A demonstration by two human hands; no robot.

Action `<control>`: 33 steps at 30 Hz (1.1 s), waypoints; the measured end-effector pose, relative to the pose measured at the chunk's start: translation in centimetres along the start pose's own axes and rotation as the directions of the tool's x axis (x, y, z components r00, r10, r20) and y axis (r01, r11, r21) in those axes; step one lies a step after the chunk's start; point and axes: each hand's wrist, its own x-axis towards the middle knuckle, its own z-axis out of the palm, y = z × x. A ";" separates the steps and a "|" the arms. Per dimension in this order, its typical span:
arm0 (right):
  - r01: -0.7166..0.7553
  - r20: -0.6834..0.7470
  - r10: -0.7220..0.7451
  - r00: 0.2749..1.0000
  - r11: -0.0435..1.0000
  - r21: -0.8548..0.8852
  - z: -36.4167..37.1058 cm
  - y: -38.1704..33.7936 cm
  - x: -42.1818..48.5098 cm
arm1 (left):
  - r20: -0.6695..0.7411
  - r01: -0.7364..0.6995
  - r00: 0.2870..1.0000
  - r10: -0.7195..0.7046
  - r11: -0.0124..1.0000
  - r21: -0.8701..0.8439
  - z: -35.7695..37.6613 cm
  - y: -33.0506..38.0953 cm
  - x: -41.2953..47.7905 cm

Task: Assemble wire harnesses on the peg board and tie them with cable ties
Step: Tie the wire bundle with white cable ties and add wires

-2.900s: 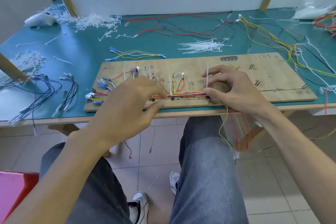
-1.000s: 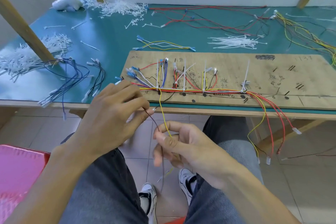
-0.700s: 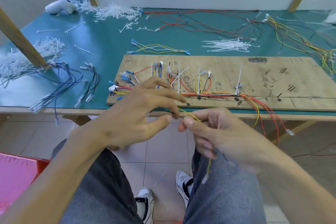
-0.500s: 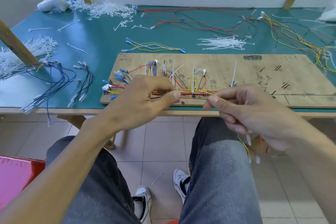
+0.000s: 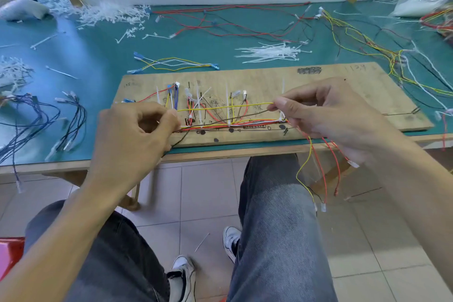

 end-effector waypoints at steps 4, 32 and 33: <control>0.037 -0.001 -0.037 0.999 0.998 -0.056 -0.2 0.3 0.2 | -0.026 -0.008 1.000 0.009 0.999 0.047 0.3 0.2 -0.2; -0.041 0.123 0.076 0.989 0.962 -0.270 -2.5 0.2 -0.2 | 0.322 -0.322 0.898 0.301 0.947 0.012 -0.1 -1.0 -1.0; -0.042 0.107 0.075 0.991 0.958 -0.283 -2.4 0.1 -0.3 | 0.323 -0.311 0.900 0.293 0.950 0.004 0.0 -1.1 -0.9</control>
